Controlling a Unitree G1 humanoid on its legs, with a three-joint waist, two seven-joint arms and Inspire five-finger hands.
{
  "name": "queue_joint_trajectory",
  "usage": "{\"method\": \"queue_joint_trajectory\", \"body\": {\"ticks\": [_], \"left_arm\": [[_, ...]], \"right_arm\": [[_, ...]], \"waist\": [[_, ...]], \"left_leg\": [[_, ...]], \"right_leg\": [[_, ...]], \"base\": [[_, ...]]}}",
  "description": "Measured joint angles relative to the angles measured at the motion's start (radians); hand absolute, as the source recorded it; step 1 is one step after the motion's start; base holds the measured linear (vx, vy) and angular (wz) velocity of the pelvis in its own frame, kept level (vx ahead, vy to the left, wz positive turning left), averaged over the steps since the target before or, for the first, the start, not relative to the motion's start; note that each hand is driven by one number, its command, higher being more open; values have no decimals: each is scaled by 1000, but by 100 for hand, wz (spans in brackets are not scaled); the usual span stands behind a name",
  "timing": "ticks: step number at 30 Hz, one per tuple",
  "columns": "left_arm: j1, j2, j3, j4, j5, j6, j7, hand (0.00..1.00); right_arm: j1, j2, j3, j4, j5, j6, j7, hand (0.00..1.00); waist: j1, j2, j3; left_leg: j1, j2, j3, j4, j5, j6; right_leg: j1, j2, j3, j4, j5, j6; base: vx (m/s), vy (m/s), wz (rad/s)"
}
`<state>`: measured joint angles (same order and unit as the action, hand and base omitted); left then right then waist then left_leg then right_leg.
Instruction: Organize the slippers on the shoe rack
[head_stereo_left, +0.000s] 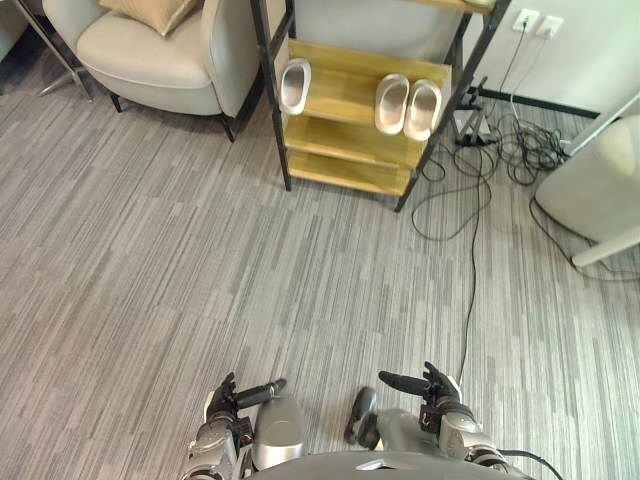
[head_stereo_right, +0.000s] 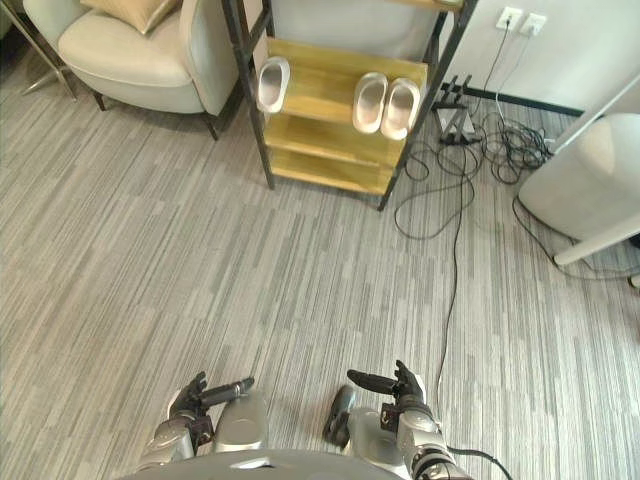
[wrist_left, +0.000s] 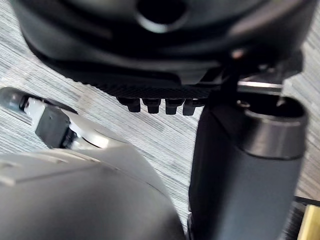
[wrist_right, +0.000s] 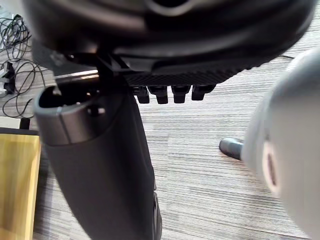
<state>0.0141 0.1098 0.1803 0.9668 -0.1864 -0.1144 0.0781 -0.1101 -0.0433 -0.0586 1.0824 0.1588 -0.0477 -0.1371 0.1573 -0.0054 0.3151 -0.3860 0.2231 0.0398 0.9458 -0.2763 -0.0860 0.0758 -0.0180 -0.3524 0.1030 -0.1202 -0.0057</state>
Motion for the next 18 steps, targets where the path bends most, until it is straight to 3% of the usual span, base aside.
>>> {"method": "queue_joint_trajectory", "body": {"ticks": [2,3,4,5,7,9,10,12,13,15,17,18], "left_arm": [[-5,6,0,-17,0,-8,-3,100],[-4,6,-1,-19,0,-7,0,100],[2,1,-8,-16,1,-7,2,100],[-14,14,-11,0,1,-6,-1,100],[-39,28,-10,2,3,-3,3,100],[-28,26,-9,12,5,9,2,100],[-19,27,-10,20,6,15,2,100],[4,42,-45,21,23,23,1,100],[6,44,-55,21,24,26,1,100],[13,60,-59,25,36,30,2,100],[13,62,-59,26,42,29,2,100],[8,57,-59,29,42,29,1,100]], "right_arm": [[-30,5,-9,3,0,-1,-5,100],[-32,1,-13,2,0,-7,-7,100],[-31,-6,-12,2,0,-10,-8,100],[-36,13,-5,1,0,-9,-10,100],[-40,25,7,-8,0,-12,-6,100],[-41,32,12,-6,0,-12,-2,100],[-40,39,15,-6,-1,-13,3,100],[-27,44,22,-6,-3,-13,12,100],[-21,44,22,-6,-3,-11,15,100],[-2,44,22,-6,-3,-5,20,100],[10,43,21,-4,-6,-5,20,100],[6,34,19,0,-14,-9,19,100]], "waist": [[5,-22,13],[6,-24,14],[8,-10,9],[13,-52,14],[21,-73,8],[28,-67,7],[28,-65,8],[25,-64,7],[23,-65,6],[3,-58,7],[-2,-57,4],[-10,-47,3]], "left_leg": [[-38,-64,48,-246,10,13],[-30,-91,54,-458,94,16],[-14,-88,54,-570,256,23],[7,-123,74,-571,275,71],[1,-146,74,-524,217,96],[25,-139,84,-425,120,124],[65,-136,93,-411,75,128],[160,-130,104,-406,-4,135],[184,-130,104,-407,-19,138],[272,-131,91,-447,-45,143],[323,-129,84,-491,-43,140],[390,-115,66,-548,-42,138]], "right_leg": [[43,-40,4,-10,-21,34],[77,-58,9,-14,-49,75],[108,-55,18,-17,-72,104],[128,-87,30,-21,-91,117],[138,-95,40,-20,-56,111],[150,-116,64,73,-46,136],[128,-138,83,204,-52,154],[-8,-210,104,604,37,247],[-43,-227,94,698,31,239],[-124,-263,-4,837,-32,135],[-169,-257,-66,799,-71,112],[-232,-198,-131,595,-94,79]], "base": [[523,204,-21],[418,221,-20],[532,285,-15],[526,252,-1],[490,157,11],[427,151,-11],[372,162,-23],[441,172,-19],[367,96,-1],[338,20,19],[393,-19,23],[506,-76,24]]}}
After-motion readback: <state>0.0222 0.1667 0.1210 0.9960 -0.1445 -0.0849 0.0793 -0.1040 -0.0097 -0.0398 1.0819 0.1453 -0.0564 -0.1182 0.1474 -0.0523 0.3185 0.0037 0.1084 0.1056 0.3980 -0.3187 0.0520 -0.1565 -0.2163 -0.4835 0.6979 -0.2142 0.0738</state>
